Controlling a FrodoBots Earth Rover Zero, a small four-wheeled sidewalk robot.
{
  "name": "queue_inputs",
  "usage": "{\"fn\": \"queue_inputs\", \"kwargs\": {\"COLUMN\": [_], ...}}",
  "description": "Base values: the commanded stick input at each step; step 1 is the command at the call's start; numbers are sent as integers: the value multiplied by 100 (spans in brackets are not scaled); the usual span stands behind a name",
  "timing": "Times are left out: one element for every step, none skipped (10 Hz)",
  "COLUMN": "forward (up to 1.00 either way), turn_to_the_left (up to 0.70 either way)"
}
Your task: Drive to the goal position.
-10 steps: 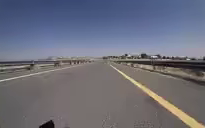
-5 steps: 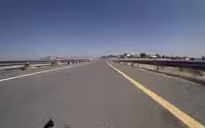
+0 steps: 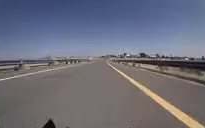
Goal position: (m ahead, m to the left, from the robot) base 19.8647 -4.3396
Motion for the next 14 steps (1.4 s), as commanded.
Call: {"fn": "queue_inputs", "kwargs": {"forward": [100, 100, 100, 100, 100, 100, 100, 100, 100, 100, 100, 100, 100, 100], "turn_to_the_left": [0, 0, 0, 0, 0, 0, 0, 0, 0, 0, 0, 0, 0, 0]}}
